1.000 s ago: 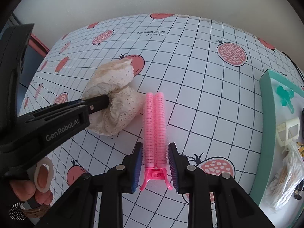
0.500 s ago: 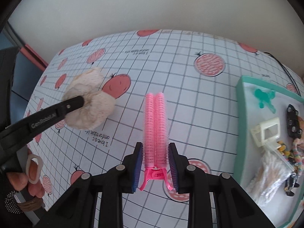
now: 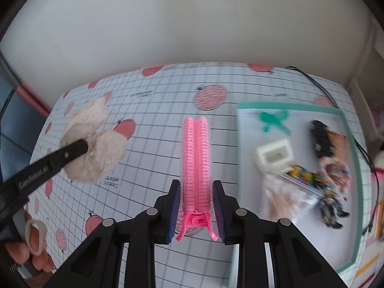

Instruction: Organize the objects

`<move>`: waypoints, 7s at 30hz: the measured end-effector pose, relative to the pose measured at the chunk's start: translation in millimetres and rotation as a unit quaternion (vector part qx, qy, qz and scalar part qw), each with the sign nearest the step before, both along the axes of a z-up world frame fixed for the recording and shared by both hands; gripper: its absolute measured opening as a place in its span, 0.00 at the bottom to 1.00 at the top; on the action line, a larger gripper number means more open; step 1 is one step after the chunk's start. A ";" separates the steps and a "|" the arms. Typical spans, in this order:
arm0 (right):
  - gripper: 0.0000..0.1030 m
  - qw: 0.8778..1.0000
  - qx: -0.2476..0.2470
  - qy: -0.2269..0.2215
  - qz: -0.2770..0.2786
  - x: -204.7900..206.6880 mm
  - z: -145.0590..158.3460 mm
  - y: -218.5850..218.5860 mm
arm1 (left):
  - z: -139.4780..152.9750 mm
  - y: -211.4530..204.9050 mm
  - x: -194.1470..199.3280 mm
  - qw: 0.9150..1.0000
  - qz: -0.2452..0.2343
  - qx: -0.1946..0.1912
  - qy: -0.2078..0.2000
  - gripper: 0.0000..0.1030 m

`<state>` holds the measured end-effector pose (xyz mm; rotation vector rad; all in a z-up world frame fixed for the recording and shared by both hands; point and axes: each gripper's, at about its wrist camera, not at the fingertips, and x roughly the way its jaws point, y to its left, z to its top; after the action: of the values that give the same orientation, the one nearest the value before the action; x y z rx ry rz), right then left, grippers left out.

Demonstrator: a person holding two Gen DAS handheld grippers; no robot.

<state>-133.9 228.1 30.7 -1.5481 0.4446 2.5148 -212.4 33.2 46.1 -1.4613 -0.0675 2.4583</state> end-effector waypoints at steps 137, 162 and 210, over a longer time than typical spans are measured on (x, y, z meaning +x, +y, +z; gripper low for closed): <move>0.71 0.987 -0.005 -0.022 -0.162 126.3 -31.7 144.4 | -36.7 149.3 90.0 0.990 -0.116 -0.057 -0.062 0.71; 1.00 0.986 -0.004 -0.014 -0.165 124.8 -34.3 144.2 | -37.0 131.8 78.7 0.994 -0.072 -0.074 -0.030 1.00; 1.00 0.991 0.019 0.011 -0.131 180.7 -7.7 45.1 | -1.6 50.3 145.4 0.995 -0.027 -0.081 0.058 1.00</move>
<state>46.8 273.1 22.9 -1.3516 0.5601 2.3266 -67.0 83.5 44.6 -1.3577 0.1961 2.5491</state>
